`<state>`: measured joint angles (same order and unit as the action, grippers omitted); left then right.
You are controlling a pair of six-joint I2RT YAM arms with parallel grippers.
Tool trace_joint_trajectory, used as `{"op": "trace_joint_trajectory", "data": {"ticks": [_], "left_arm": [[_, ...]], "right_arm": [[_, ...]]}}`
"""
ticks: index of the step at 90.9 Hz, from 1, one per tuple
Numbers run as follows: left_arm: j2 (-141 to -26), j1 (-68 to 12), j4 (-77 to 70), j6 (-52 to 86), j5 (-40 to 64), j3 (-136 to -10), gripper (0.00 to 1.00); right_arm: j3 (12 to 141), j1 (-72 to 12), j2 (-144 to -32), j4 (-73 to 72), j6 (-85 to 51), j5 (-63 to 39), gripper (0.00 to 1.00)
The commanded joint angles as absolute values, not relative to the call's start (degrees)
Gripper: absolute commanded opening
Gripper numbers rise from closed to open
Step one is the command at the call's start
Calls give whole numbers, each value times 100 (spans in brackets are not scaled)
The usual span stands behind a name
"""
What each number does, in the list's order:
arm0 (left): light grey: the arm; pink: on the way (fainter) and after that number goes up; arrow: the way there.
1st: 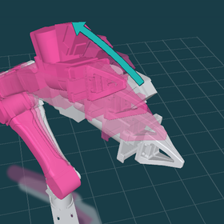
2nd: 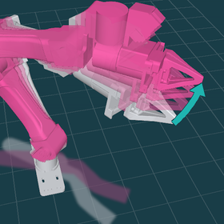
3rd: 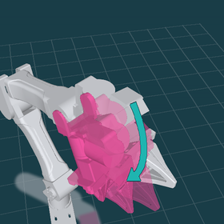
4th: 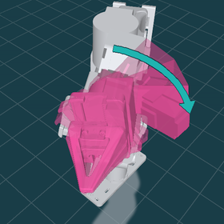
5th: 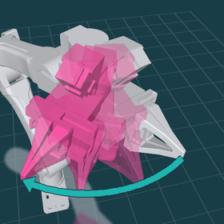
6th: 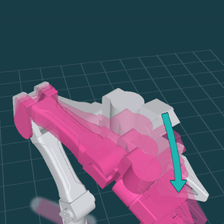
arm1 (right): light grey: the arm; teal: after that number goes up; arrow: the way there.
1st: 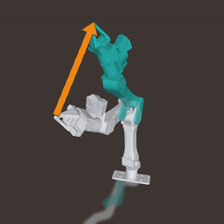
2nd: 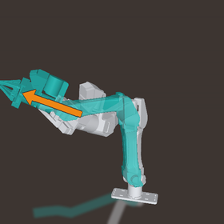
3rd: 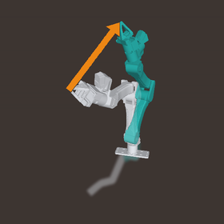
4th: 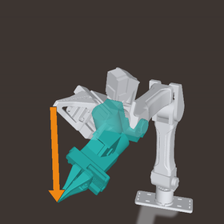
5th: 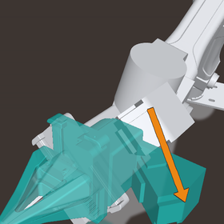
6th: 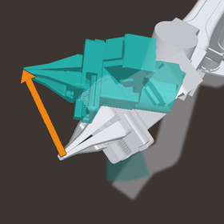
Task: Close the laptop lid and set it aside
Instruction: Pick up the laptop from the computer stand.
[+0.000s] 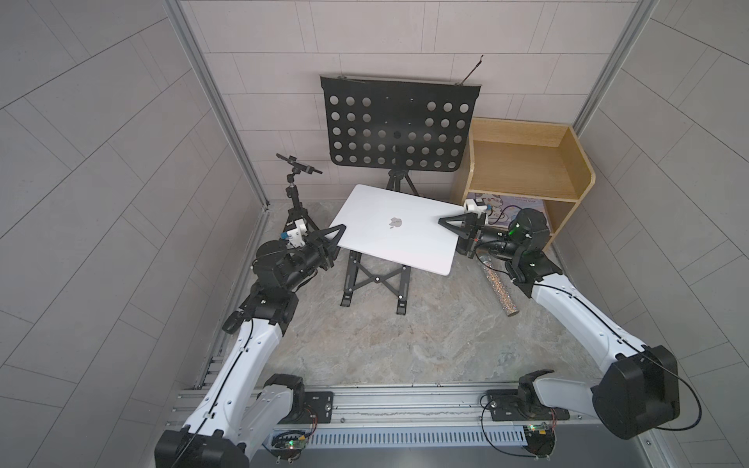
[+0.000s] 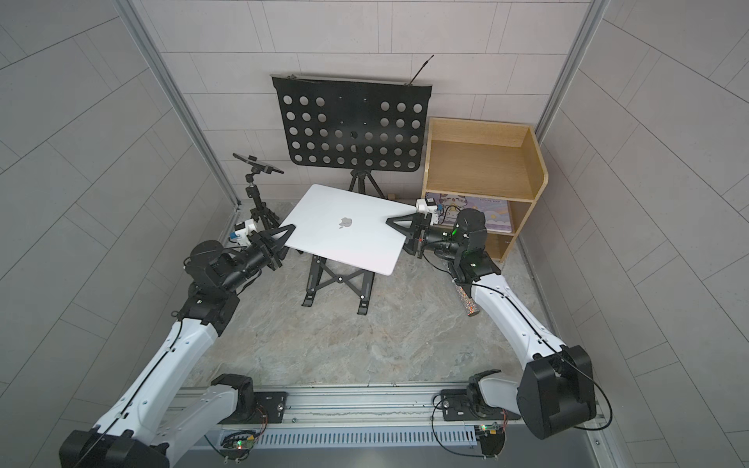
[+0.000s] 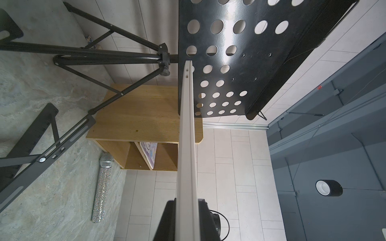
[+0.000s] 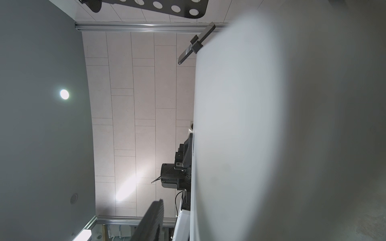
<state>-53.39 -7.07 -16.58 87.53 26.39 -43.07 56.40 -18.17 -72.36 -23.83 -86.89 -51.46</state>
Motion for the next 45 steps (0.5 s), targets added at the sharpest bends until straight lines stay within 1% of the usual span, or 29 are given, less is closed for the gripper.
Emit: {"op": "trace_joint_trajectory", "data": {"ticks": [1, 13, 19, 45], "left_arm": [[-5222, -703, -2260, 8534, 2953, -4597, 0], [-5213, -707, -2190, 8384, 2953, -4624, 0], [-5213, -712, -2140, 8296, 2953, -4634, 0], [-5212, -712, -2048, 8117, 2918, -4639, 0]], "right_arm": [[5726, -1936, -6988, -2548, -8646, -5022, 42], [5763, -2020, -6946, -2356, -8621, -4890, 40], [5780, -2031, -6939, -2194, -8583, -4859, 37], [5844, -2150, -6878, -1596, -8165, -4733, 36]]}}
